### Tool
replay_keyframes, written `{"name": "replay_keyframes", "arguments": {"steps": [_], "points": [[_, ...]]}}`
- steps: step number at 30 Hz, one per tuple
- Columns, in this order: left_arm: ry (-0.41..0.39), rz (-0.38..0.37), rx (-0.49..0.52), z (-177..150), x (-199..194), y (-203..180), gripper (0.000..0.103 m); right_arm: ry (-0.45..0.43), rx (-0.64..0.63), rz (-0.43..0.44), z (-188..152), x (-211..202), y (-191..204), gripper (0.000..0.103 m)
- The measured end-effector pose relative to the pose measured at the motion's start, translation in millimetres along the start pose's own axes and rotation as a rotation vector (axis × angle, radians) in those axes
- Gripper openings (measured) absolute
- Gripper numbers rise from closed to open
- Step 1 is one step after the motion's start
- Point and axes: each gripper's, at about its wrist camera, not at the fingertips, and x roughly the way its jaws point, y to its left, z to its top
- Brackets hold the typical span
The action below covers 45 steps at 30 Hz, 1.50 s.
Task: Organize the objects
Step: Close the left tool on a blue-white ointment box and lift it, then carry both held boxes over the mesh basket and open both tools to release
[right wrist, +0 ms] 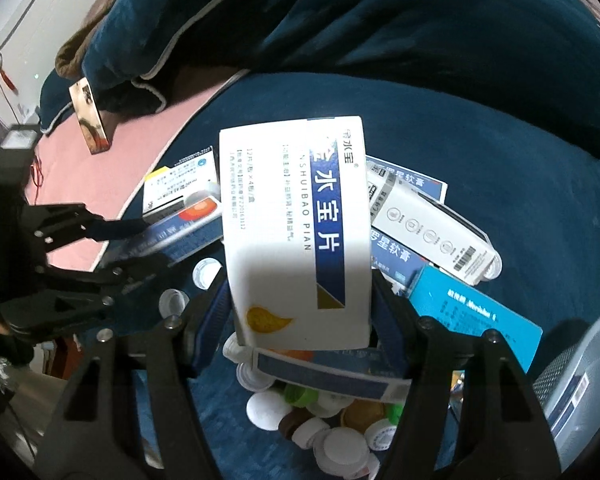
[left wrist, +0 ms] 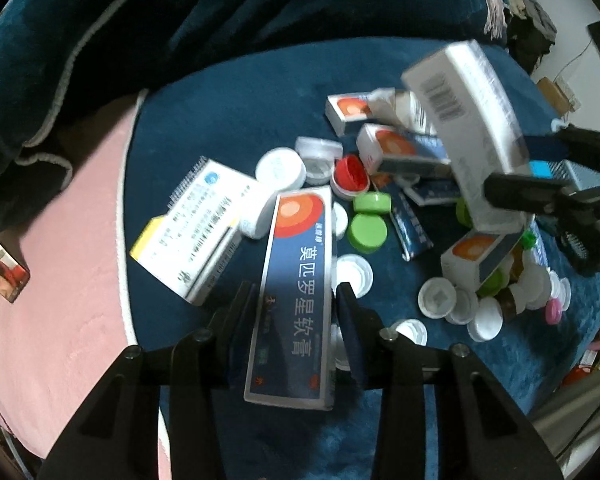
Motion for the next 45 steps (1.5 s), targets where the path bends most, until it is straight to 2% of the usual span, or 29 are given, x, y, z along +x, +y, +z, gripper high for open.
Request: {"name": "replay_keyframes", "arguments": {"steps": [4, 11, 17, 18, 27, 35, 45], "points": [[0.041, 0.019, -0.008, -2.1, 14.1, -2.1, 0.042, 0.009, -0.002, 0.014, -4.5, -1.8, -0.7, 0.067], [0.051, 0.052, -0.038, 3.9, 29.2, 3.5, 0.045, 0.017, 0.007, 0.014, -3.9, 1.1, -12.0, 0.067], [0.098, -0.021, -0.078, 2.9, 43.5, 8.9, 0.044, 0.017, 0.026, 0.03, -1.3, 3.5, -16.6, 0.067], [0.09, -0.018, -0.082, 3.1, 42.1, 9.4, 0.04, 0.016, 0.028, 0.034, -0.9, 3.4, -16.5, 0.067], [-0.029, -0.014, -0.118, 13.0, 6.0, 6.8, 0.04, -0.009, 0.066, 0.037, -0.3, -7.1, -17.1, 0.067], [-0.115, 0.046, -0.102, 33.6, -20.4, -19.2, 0.04, -0.048, 0.154, -0.004, -8.5, -27.5, -29.0, 0.067], [-0.203, -0.048, -0.008, 62.2, -47.6, -100.0, 0.04, -0.141, 0.333, -0.058, -35.5, -77.8, -67.9, 0.067]]}}
